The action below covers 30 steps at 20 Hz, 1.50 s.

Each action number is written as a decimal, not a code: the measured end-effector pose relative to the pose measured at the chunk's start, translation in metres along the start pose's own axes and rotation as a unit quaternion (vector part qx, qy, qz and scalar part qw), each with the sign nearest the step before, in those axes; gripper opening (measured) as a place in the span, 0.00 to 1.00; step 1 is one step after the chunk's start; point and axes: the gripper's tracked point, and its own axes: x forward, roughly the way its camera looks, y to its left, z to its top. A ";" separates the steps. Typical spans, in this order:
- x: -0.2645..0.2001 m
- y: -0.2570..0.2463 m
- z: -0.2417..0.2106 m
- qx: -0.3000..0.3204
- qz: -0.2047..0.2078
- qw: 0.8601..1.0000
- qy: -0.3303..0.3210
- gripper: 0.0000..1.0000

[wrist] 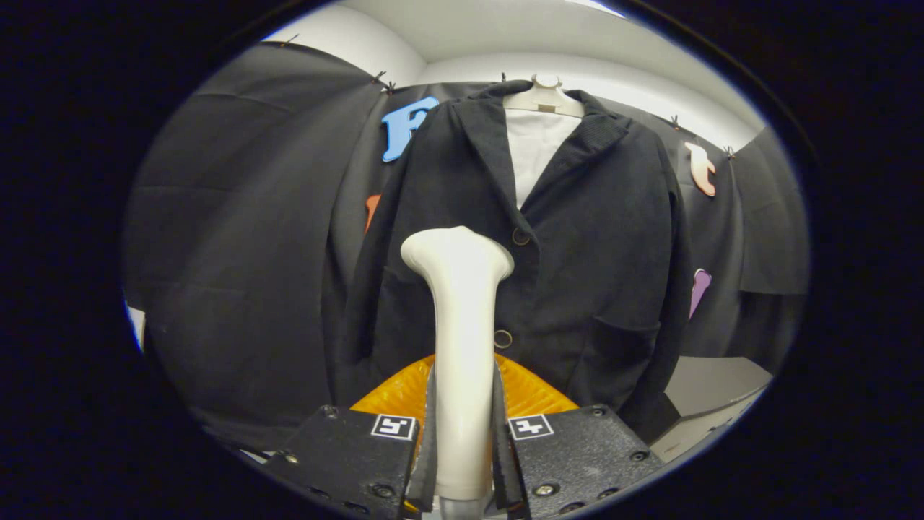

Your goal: Iron the clothes twice with a garment steamer, once on the left side and once on the right side.

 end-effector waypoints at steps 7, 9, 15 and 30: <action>-0.003 0.006 -0.030 -0.010 0.000 0.999 0.030 0.34; -0.006 0.007 -0.039 -0.013 -0.001 0.999 0.040 0.34; -0.007 0.013 -0.062 -0.014 -0.001 0.998 0.069 0.34; -0.029 0.025 -0.154 -0.023 0.020 0.983 0.182 0.34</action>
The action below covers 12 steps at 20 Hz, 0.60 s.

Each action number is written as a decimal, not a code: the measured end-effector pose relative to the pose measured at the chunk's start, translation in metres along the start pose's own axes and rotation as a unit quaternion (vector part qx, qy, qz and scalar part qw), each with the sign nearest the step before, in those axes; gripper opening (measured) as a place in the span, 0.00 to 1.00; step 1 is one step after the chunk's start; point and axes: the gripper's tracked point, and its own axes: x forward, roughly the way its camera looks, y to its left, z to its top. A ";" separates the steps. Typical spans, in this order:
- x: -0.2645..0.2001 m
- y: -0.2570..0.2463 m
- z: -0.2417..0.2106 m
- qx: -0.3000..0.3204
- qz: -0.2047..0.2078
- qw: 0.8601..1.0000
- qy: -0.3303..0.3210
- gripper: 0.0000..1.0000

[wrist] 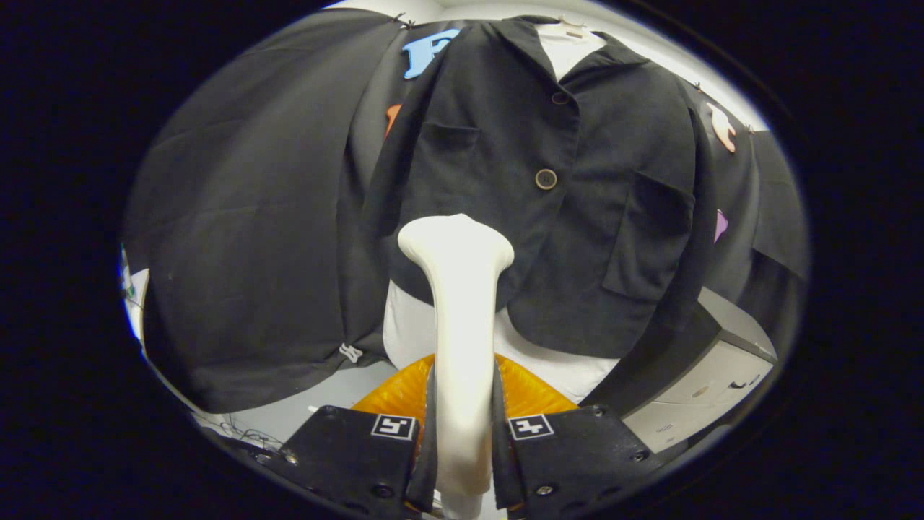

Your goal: Iron the clothes twice with a garment steamer, once on the left side and once on the right side.

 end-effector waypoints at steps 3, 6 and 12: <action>0.005 0.002 -0.020 0.000 0.005 0.999 0.032 0.34; 0.003 0.006 -0.043 0.009 0.014 0.998 0.067 0.34; -0.002 0.009 -0.064 0.024 0.020 0.993 0.114 0.34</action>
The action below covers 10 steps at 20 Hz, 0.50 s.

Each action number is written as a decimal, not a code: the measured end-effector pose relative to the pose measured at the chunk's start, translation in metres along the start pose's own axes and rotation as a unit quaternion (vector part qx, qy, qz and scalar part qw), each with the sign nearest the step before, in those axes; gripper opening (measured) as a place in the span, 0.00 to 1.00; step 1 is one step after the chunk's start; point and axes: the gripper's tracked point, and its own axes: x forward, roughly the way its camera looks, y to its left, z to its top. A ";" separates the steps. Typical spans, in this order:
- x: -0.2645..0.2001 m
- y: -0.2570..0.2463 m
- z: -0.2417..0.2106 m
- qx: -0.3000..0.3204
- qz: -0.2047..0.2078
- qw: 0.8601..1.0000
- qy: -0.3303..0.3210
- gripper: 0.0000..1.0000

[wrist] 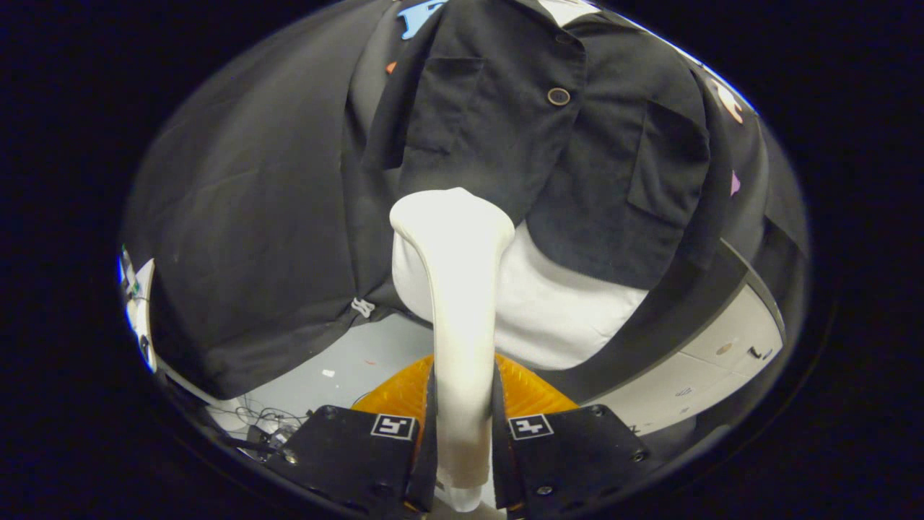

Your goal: Iron the clothes twice with a garment steamer, once on the left side and once on the right side.

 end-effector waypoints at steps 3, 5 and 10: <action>-0.021 -0.002 -0.004 0.011 0.001 1.000 -0.005 0.34; -0.038 -0.018 0.000 0.023 -0.001 1.000 -0.015 0.34; -0.099 -0.079 0.008 0.069 -0.038 0.996 -0.044 0.34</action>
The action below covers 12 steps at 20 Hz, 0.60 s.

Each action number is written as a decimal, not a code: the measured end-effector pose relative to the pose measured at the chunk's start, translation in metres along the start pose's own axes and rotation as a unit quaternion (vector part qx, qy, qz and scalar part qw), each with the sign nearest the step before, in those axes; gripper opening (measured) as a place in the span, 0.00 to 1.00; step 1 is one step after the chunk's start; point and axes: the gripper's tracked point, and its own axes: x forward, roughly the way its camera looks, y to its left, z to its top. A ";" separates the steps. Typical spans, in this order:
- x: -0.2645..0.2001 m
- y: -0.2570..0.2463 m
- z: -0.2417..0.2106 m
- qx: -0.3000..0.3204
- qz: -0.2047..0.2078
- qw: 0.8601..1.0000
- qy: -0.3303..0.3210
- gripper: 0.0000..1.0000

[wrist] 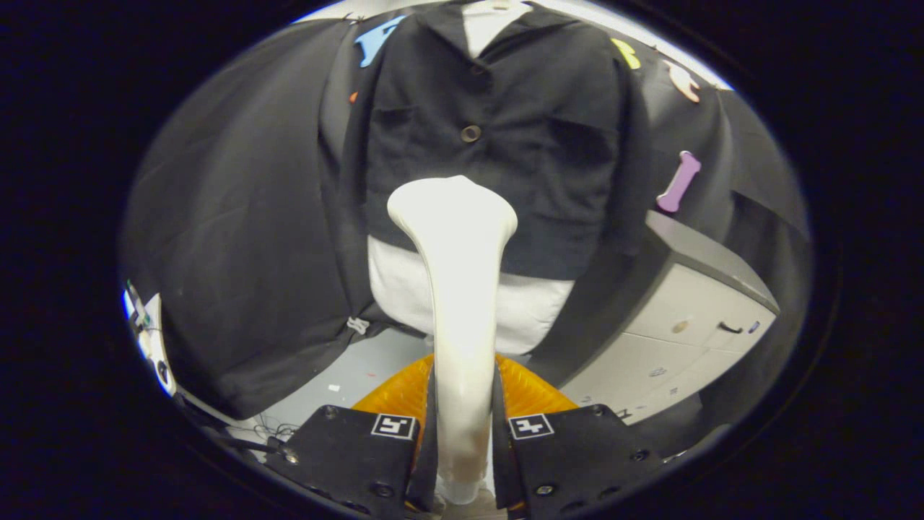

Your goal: Iron the clothes twice with a garment steamer, once on the left side and once on the right side.

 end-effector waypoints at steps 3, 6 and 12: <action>-0.038 -0.045 0.005 0.044 -0.031 0.999 -0.003 0.34; -0.066 -0.090 0.019 0.066 -0.057 0.996 -0.020 0.34; -0.121 -0.174 0.032 0.099 -0.103 0.988 -0.053 0.34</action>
